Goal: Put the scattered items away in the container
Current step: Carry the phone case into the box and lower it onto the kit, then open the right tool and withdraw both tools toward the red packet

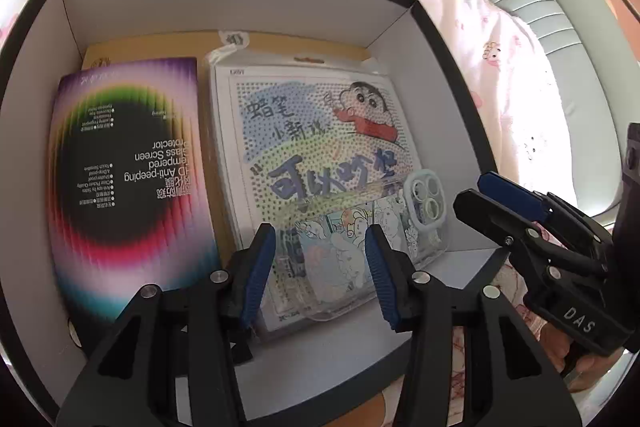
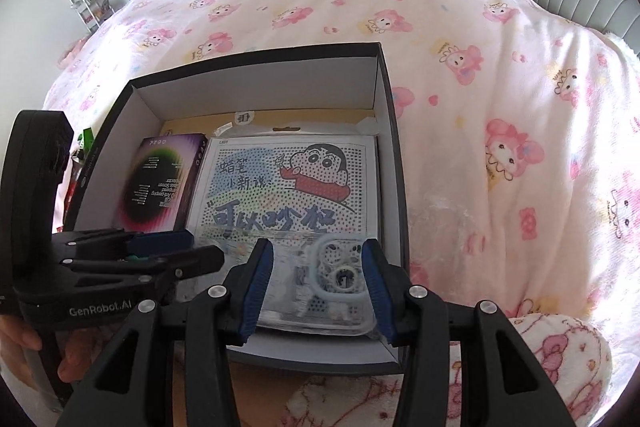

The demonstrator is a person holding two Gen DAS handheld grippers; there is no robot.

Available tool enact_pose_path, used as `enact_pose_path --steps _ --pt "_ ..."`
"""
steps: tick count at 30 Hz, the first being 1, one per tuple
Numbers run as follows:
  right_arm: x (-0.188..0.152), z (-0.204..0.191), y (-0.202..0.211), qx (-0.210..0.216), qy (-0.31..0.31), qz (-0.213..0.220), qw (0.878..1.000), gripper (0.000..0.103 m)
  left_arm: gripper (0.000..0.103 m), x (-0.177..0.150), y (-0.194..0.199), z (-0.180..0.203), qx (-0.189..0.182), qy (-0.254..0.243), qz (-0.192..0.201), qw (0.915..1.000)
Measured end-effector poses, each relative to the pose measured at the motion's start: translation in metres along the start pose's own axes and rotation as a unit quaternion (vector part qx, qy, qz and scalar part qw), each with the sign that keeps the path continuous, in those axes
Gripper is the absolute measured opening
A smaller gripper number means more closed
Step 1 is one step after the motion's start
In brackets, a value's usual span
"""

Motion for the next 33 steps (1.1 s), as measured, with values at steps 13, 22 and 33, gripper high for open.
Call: enact_pose_path --steps 13,22,33 --pt "0.031 -0.022 -0.049 0.011 0.052 -0.054 0.997 0.033 0.032 0.028 -0.011 -0.013 0.005 0.036 -0.021 0.9991" --pt "0.020 -0.021 -0.074 0.004 0.054 -0.104 0.993 0.031 0.032 0.014 -0.006 -0.028 -0.054 0.059 -0.054 0.9953" --pt "0.008 -0.021 -0.037 0.030 0.023 -0.059 0.998 0.031 0.033 0.004 0.040 -0.042 -0.036 0.070 0.025 0.9966"
Point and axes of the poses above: each gripper's, at about its wrist camera, not at the fingertips, and y roughly against the way its jaws point, z to its right, x to its top, the point moved 1 cm from there along -y, roughly the way its jaws point, and after that the axes turned 7 degrees about x, right-handed, at the moved point
